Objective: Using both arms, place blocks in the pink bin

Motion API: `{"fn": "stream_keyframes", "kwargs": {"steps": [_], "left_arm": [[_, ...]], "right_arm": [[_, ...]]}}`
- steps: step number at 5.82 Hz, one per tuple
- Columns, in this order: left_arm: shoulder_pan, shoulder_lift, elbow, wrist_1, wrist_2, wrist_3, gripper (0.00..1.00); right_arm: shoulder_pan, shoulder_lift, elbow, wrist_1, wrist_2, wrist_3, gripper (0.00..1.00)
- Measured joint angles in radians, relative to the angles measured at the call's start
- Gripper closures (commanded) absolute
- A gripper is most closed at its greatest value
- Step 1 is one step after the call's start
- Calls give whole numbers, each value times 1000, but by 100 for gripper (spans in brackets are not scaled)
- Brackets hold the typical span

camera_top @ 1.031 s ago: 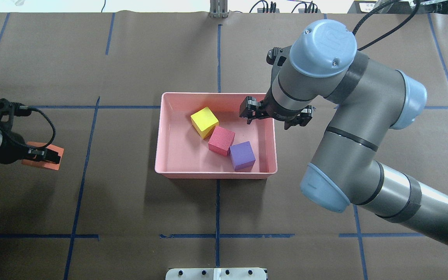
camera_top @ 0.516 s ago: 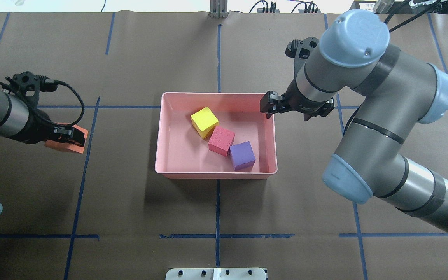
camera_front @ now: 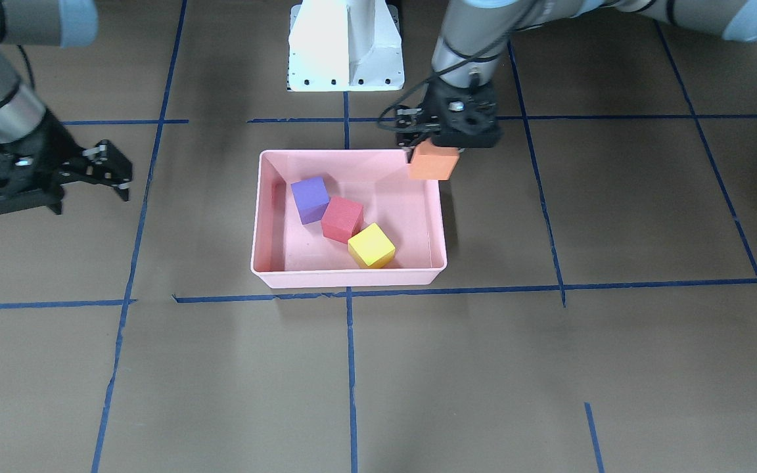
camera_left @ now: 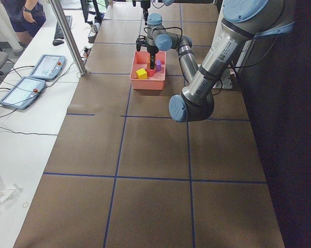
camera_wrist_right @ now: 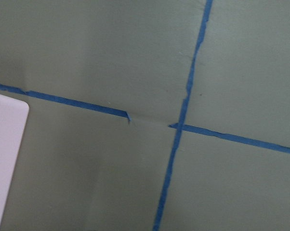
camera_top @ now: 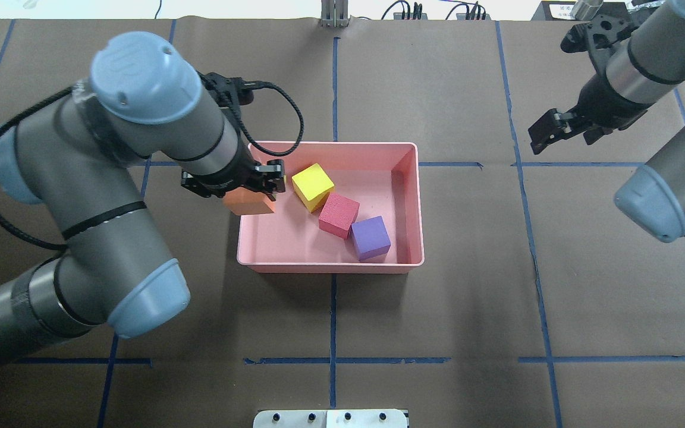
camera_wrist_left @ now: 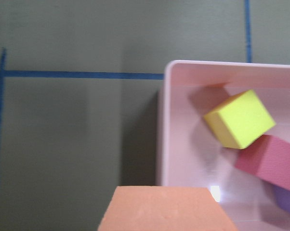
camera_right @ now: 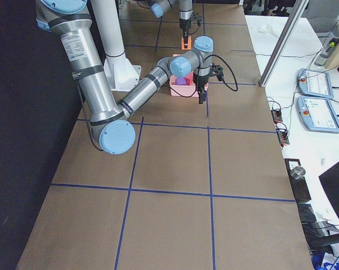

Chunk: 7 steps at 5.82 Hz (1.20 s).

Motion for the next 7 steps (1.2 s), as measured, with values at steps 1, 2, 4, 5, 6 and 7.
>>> {"fn": "stream_keyframes", "kwargs": {"steps": [1,2,4,5,6,7], "left_arm": [[17,-21,24,-2,23,-7,0],[12,-5,8,8,28,56,0],[-80,111,-72,31,-10,313,0],[-185,185,-87,34,-85,493,0],[-314,266,-87,35,-162,699,0],[-447,355,-83,35,-230,897,0]], "right_arm": [[67,-62,1,1,33,-122,0],[139,-129,4,2,66,-249,0],[298,-267,5,0,121,-516,0],[366,-334,2,0,128,-630,0],[431,-402,0,0,130,-722,0],[491,-467,-1,0,129,-783,0]]}}
